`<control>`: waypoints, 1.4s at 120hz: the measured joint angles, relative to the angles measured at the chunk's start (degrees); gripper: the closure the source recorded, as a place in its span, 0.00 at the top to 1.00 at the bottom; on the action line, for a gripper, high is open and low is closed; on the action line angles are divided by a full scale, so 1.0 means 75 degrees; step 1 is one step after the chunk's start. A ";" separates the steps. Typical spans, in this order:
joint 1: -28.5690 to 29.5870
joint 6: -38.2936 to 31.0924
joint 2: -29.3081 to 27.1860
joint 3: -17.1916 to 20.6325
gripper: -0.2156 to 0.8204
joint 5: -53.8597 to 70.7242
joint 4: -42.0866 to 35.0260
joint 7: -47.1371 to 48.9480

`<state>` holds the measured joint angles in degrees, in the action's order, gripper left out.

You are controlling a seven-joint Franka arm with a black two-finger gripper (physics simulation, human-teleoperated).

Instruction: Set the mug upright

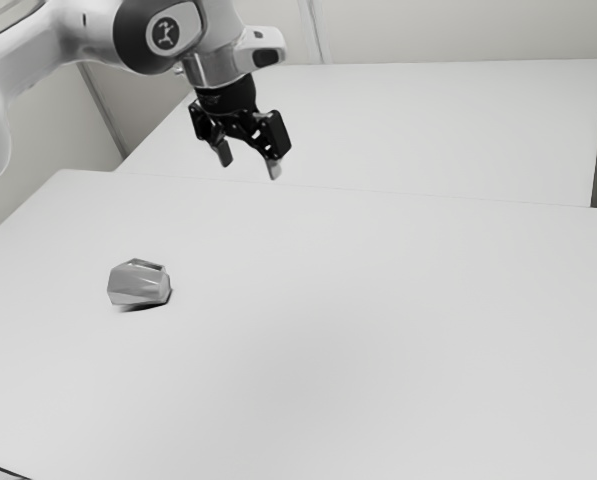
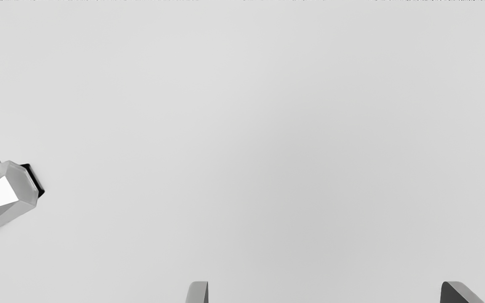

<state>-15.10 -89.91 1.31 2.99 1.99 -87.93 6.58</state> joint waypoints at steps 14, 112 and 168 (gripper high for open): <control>0.0044 -0.0086 0.0010 -0.0118 0.79 -0.0149 -0.0028 -0.0039; 0.4958 0.1191 0.4793 -0.3734 0.79 -0.5693 0.1140 -0.5276; 0.5318 0.2297 0.5062 -0.4102 0.79 -0.9220 -0.0649 -0.8395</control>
<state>24.78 -72.68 39.28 -27.77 -67.16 -92.80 -56.39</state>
